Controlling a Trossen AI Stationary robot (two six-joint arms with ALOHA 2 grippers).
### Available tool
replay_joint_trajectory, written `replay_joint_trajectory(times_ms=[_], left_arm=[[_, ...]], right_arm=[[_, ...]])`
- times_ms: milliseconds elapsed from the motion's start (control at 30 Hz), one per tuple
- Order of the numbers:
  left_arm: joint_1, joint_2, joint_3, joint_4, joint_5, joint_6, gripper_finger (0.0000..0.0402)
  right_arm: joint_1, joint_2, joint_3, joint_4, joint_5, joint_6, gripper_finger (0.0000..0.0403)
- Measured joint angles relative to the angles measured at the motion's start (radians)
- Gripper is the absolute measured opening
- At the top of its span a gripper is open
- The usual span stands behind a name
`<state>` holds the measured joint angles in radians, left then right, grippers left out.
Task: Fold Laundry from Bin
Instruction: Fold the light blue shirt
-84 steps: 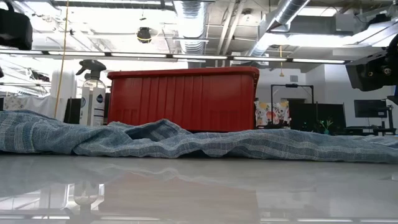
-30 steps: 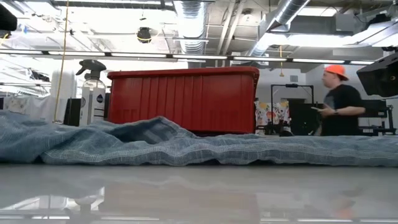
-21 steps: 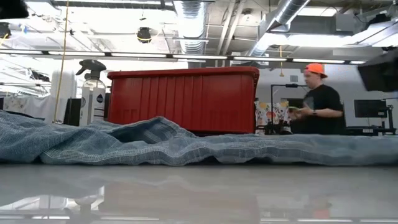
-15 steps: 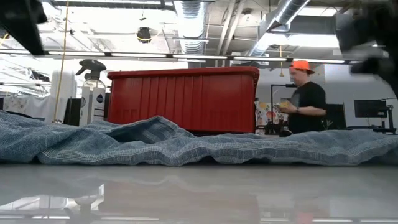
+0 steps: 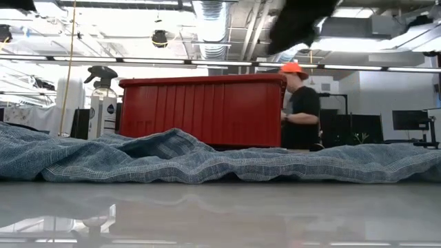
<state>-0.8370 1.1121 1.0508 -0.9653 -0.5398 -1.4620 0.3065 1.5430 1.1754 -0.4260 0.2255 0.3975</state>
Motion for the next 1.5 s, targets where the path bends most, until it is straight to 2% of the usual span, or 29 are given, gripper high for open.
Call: replay_joint_trajectory(times_ms=[100, 233, 467, 667, 933, 1033, 1100, 1367, 1500], left_arm=[[-0.016, -0.065, 0.0, -0.004, -0.034, 0.001, 0.0147], [-0.023, -0.109, 0.0, -0.011, -0.075, 0.027, 0.0147], [-0.023, -0.11, 0.0, -0.018, -0.065, 0.036, 0.0147], [-0.023, -0.109, 0.0, -0.018, -0.059, 0.039, 0.0147], [-0.023, -0.109, 0.0, -0.015, -0.067, 0.046, 0.0147], [-0.023, -0.109, 0.0, -0.016, -0.068, 0.046, 0.0147], [-0.023, -0.109, 0.0, -0.016, -0.068, 0.047, 0.0147], [-0.023, -0.108, 0.0, -0.016, -0.113, 0.053, 0.0147], [-0.023, -0.108, 0.0, -0.017, -0.113, 0.053, 0.0147]], right_arm=[[-0.041, 0.113, 0.067, 0.054, -0.01, -0.149, 0.0223], [-0.065, 0.281, 0.218, 0.015, 0.011, -0.406, 0.0247], [-0.106, 0.53, 0.549, -0.143, -0.013, -0.575, 0.025], [-0.105, 0.694, 0.739, -0.283, -0.045, -0.627, 0.025], [-0.1, 0.786, 0.799, -0.298, 0.021, -0.661, 0.0247], [-0.103, 0.788, 0.799, -0.302, 0.054, -0.659, 0.0228], [-0.108, 0.787, 0.8, -0.294, 0.069, -0.645, 0.02], [-0.139, 0.787, 0.8, -0.308, 0.036, -0.57, 0.0029], [-0.136, 0.751, 0.799, -0.325, 0.035, -0.541, 0.0021]])
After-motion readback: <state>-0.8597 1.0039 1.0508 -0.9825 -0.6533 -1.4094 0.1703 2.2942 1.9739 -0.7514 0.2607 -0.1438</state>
